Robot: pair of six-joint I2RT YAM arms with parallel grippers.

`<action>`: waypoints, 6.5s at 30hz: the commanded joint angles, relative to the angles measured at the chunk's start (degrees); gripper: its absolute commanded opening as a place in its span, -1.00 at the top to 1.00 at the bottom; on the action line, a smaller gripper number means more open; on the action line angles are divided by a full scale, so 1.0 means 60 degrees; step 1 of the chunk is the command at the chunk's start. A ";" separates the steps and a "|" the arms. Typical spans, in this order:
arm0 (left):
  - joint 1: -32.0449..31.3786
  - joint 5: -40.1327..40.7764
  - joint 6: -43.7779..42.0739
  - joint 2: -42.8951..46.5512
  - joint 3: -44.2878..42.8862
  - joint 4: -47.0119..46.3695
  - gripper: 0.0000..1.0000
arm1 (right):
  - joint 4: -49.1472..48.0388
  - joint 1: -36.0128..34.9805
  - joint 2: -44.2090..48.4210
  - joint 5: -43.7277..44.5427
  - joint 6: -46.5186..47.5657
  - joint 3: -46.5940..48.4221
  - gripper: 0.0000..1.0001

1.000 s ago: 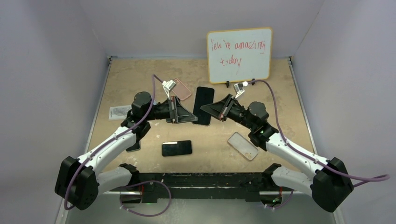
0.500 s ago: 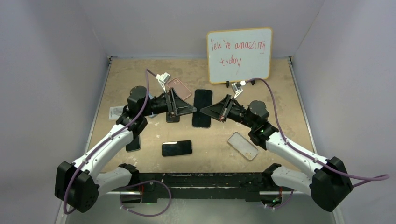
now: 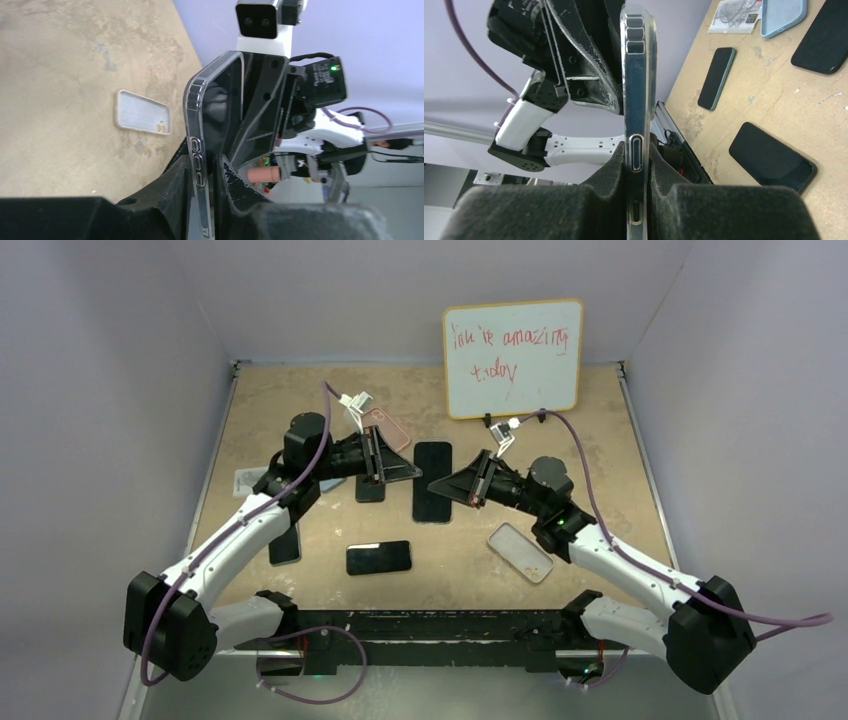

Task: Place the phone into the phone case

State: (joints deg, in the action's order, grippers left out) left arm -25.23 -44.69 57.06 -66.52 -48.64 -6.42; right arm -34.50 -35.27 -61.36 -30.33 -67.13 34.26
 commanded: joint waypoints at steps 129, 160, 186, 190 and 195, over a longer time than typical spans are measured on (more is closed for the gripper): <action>0.0045 0.4855 -0.7444 0.1685 0.0188 0.5469 -0.91 | 1.1602 0.4673 -0.2654 0.5220 -0.5427 0.0334 0.34; 0.0045 0.7254 -0.6666 0.1386 -0.0108 0.6282 -0.91 | 0.9344 0.0241 -0.3319 0.4113 0.3620 0.3651 1.00; 0.0393 0.7249 -0.5925 -0.0439 -0.0793 0.5981 -1.00 | 0.9361 -0.2032 -0.4610 0.4632 0.4979 0.4805 -0.40; 0.0396 0.7268 -0.5957 -0.1636 -0.1427 0.5707 -1.00 | 0.9347 -0.2021 -0.3783 0.4344 0.4797 0.4474 -0.72; 0.0397 0.7270 -0.6037 -0.3194 -0.2037 0.5203 -1.00 | 0.9464 -0.2016 -0.2835 0.4739 0.4706 0.4174 -0.98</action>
State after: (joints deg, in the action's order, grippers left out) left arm -23.24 -0.30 20.47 -80.34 -56.82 29.28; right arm 22.41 -47.55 -82.30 -2.68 -38.00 61.43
